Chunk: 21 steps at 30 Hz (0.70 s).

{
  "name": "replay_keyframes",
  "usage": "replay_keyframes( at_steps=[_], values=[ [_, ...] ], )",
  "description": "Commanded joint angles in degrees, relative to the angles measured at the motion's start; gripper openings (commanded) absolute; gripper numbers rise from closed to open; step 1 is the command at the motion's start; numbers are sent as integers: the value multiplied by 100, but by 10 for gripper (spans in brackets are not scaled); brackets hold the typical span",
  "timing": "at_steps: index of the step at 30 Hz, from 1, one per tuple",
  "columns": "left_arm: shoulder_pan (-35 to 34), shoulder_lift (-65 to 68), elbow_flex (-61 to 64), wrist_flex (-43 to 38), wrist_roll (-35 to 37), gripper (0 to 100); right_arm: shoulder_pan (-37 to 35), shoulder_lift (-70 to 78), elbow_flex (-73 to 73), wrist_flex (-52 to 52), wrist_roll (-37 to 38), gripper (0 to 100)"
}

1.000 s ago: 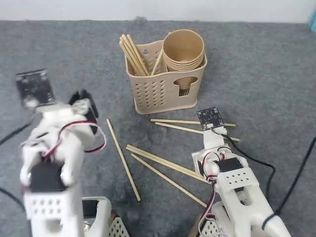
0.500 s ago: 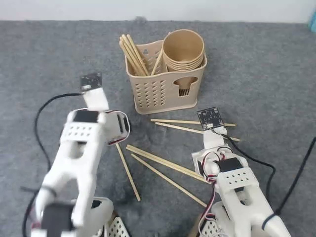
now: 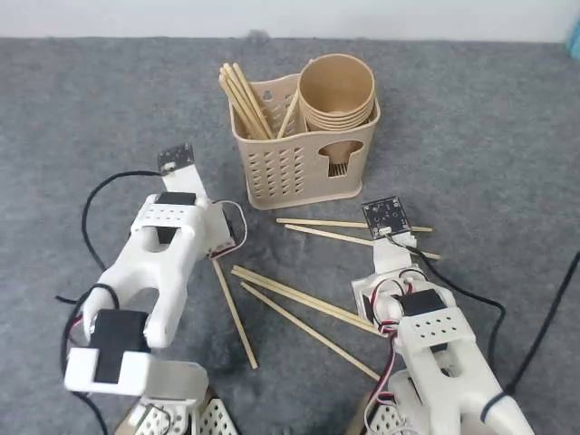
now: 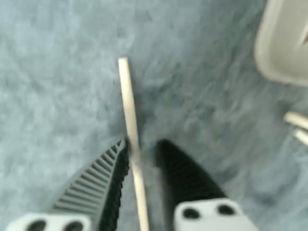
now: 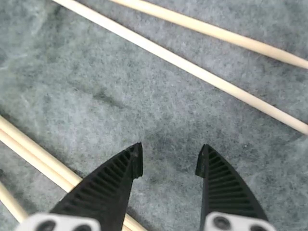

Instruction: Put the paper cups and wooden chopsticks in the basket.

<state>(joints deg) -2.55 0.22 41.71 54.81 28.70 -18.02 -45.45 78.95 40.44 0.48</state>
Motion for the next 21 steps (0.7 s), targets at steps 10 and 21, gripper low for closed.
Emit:
replay_keyframes(
  at_steps=[10,21],
  values=[
    [-62,-88,321,-738,88,12,75,-154,9,4,35,188],
    [-580,-1222,48,-721,62,12,75,-154,9,4,35,188]
  ],
)
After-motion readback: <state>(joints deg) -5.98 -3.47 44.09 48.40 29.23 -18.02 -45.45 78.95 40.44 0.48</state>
